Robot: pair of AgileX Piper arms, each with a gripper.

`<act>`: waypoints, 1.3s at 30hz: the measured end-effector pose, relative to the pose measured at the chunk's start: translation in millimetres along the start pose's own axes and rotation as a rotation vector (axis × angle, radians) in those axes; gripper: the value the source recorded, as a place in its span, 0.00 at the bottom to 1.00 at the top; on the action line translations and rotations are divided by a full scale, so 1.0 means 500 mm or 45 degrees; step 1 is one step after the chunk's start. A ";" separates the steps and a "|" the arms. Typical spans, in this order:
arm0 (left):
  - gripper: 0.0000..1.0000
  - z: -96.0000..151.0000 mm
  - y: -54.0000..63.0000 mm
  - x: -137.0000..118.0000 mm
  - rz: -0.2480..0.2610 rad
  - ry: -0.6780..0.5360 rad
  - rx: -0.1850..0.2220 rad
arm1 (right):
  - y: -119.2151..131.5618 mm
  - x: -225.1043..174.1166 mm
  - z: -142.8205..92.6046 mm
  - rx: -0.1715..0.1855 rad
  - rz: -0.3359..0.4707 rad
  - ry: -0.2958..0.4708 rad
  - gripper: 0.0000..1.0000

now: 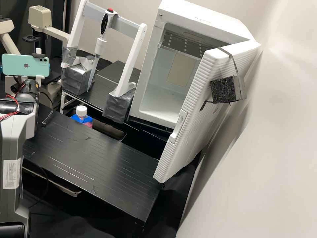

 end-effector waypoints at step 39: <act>1.00 0.000 0.000 0.000 0.000 0.000 0.000 | 0.015 0.097 0.029 -0.049 -0.006 -0.108 0.00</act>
